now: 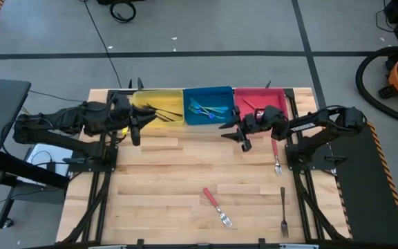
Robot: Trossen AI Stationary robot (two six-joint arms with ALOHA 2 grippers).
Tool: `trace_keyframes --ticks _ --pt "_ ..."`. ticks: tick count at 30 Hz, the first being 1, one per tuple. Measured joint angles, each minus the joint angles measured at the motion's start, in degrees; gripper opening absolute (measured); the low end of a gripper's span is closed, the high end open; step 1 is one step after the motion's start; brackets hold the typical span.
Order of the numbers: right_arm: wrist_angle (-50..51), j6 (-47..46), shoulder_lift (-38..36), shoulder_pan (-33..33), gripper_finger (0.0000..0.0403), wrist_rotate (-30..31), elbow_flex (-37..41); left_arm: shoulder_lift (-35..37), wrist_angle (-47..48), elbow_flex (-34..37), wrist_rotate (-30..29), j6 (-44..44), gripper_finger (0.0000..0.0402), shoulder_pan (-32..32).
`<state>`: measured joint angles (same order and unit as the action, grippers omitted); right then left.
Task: Sort silverware by color (type)
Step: Put the bottom pink fork into the red bin
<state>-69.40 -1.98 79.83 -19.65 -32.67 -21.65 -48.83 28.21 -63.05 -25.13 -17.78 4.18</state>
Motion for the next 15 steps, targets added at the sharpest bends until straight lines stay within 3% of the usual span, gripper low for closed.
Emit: trace_keyframes --ticks 8,15 --pt "-3.08 -0.02 0.0 4.97 0.0156 0.34 0.0 2.31 2.65 2.43 -2.25 -1.15 0.0078 1.35" --pt "-3.97 0.09 0.0 8.05 0.0156 8.3 0.0 10.78 -0.53 11.59 -2.25 -3.1 0.0078 1.34"
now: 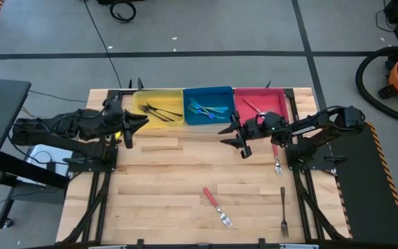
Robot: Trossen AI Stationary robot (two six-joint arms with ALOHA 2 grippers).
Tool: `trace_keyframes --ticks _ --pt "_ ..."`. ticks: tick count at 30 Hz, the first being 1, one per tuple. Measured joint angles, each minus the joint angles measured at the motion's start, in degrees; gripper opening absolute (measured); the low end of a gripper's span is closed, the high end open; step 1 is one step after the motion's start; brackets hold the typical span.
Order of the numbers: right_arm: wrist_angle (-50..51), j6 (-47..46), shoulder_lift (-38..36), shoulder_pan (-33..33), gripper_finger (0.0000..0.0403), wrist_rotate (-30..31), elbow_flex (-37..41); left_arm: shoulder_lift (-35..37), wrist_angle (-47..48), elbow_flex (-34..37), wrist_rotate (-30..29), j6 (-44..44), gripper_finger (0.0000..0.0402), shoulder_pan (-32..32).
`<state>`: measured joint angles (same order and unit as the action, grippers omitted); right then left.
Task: Sort silverware by color (type)
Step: Put the bottom pink fork into the red bin
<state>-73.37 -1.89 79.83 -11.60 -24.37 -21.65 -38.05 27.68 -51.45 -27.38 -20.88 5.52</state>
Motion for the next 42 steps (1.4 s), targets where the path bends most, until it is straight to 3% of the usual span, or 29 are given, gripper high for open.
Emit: trace_keyframes --ticks 11,21,32,37,42 --pt "3.81 1.62 0.0 -0.7 0.0156 0.84 0.0 14.4 -14.92 23.39 1.08 -3.5 0.0078 4.28" --pt "5.34 2.1 0.02 -3.0 0.0156 0.95 0.0 16.78 -35.06 38.54 12.93 -3.73 0.0078 6.37" --pt "8.66 2.1 0.04 -2.84 0.0156 0.79 0.0 16.73 -40.92 45.01 16.33 -3.66 0.0078 6.36" --pt "12.08 2.16 0.04 0.87 0.0156 1.28 0.0 16.73 -40.81 45.39 16.35 -2.06 0.0078 6.36" --pt "13.98 4.61 0.04 5.33 0.0156 5.84 0.0 16.73 -40.8 45.39 16.33 -0.64 0.0078 6.36"
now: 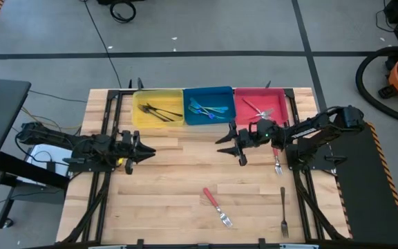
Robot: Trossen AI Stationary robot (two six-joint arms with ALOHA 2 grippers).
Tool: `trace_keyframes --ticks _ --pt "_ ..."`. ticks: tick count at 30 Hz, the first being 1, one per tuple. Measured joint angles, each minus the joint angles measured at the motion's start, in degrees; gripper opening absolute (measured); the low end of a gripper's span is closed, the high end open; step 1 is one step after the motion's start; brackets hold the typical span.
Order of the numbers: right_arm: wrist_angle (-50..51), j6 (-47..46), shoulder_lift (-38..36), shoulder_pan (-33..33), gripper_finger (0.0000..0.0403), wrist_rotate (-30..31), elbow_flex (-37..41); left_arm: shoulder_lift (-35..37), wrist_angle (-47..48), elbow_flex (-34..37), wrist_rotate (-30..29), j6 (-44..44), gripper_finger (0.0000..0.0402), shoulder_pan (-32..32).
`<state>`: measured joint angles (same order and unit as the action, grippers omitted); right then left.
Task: Sort silverware by color (type)
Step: Put the bottom pink fork into the red bin
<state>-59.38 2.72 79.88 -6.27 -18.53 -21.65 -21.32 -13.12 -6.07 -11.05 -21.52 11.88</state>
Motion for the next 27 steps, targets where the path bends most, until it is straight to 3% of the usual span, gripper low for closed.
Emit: trace_keyframes --ticks 12,27 --pt "1.77 -0.03 0.0 9.36 0.0156 11.42 0.0 0.0 0.08 0.0 -0.12 5.65 0.0078 -0.08" --pt "3.91 -0.31 0.04 27.73 0.0156 29.94 -0.54 -0.02 0.08 -0.02 -0.24 8.35 0.0078 -0.08"
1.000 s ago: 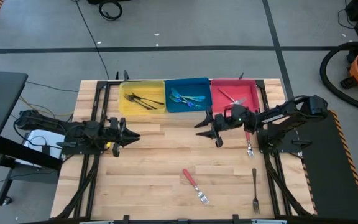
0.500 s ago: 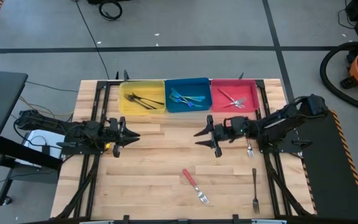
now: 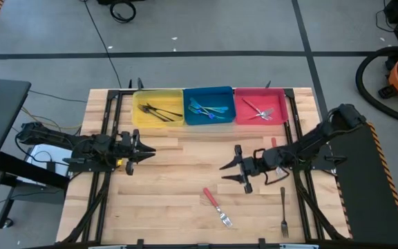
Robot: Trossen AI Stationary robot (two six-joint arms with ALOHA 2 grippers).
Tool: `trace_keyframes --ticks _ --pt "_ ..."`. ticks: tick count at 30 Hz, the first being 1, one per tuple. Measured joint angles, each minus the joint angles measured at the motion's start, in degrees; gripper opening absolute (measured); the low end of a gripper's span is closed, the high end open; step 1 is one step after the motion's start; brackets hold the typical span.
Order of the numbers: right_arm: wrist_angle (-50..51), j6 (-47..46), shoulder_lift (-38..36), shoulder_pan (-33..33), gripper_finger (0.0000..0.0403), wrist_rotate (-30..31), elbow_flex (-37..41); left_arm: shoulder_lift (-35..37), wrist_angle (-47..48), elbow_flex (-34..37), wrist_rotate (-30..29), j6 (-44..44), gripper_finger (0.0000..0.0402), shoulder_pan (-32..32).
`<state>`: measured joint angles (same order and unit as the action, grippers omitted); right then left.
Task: Sort silverware by color (type)
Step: Put the bottom pink fork into the red bin
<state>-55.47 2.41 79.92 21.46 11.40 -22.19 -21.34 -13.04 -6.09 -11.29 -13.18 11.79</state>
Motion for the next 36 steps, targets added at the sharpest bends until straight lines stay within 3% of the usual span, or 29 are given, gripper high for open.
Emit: trace_keyframes --ticks 5,14,20,29,36 --pt "3.01 -1.33 2.78 4.04 0.0156 0.88 -5.26 0.0 0.04 0.0 0.0 -0.9 0.0078 0.0" --pt "24.45 -1.31 10.95 10.69 0.0156 1.09 -17.55 0.0 0.8 -0.02 0.0 -2.99 0.0078 0.0" --pt "32.55 -2.17 12.88 16.51 0.0156 1.75 -23.74 -0.01 1.88 -0.02 0.0 -2.99 0.0078 0.0" --pt "35.93 -4.37 13.55 27.03 0.0156 10.8 -27.04 0.0 2.68 -0.02 -0.03 -5.48 0.0078 -0.04" --pt "36.15 -5.3 18.58 31.59 0.0156 18.9 -27.04 0.0 2.97 -0.02 -0.06 -9.08 0.0078 -0.04"
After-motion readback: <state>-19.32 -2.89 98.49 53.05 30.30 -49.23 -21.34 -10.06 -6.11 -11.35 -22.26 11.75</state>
